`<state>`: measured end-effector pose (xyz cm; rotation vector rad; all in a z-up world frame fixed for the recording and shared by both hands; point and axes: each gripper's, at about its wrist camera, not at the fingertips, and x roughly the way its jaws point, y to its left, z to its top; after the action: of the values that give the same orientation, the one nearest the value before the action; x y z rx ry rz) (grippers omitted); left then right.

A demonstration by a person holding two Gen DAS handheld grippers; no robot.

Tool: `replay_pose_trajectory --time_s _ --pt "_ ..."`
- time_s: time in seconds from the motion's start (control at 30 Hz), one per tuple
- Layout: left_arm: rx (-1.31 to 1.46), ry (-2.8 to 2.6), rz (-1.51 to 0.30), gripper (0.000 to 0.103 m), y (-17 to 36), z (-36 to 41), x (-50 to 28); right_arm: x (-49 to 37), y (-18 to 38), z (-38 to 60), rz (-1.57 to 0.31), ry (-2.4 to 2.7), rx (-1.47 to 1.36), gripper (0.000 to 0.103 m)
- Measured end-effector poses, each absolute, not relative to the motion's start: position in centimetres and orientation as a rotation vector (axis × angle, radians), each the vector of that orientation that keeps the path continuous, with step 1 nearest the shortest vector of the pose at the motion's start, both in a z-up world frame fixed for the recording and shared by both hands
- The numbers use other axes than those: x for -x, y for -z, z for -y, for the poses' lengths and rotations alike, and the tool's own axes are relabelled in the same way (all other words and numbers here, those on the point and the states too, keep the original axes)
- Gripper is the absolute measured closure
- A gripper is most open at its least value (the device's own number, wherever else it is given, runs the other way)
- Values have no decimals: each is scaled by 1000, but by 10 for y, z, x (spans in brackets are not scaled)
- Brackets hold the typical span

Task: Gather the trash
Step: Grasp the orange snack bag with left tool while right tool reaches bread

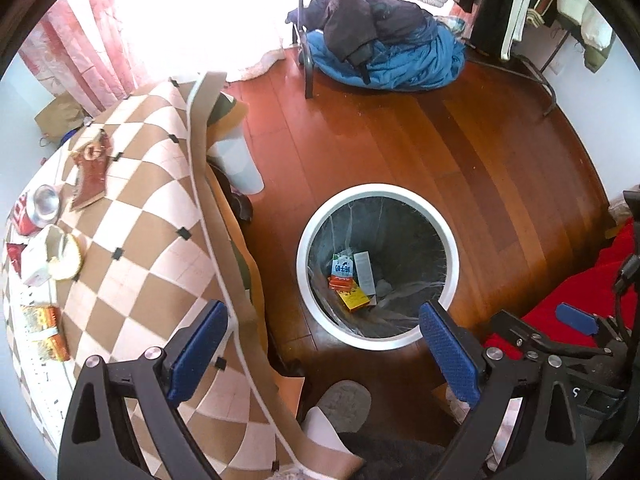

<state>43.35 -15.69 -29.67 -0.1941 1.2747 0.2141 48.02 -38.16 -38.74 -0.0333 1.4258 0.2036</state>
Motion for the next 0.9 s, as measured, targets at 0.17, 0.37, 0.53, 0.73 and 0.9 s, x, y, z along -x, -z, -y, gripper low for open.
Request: replay_pose_trajectory --time_s 0.17,0.37,0.53,0.73,0.9 --pt "201 -207 -1223 5 264 154 -416 -466 353 382 -1383 -211 26 1" --pt "227 -210 -1145 5 218 147 -389 -443 302 384 -1304 -223 -17 1" --pt "248 -223 -1072 5 183 130 -362 -424 255 377 -1231 -249 -54 1" --pt "304 -287 -1023 5 163 83 -323 -400 208 344 -1162 -334 -77 1" --pt "381 -409 -1031 5 175 11 -283 -384 193 284 -1147 -441 -49 0"
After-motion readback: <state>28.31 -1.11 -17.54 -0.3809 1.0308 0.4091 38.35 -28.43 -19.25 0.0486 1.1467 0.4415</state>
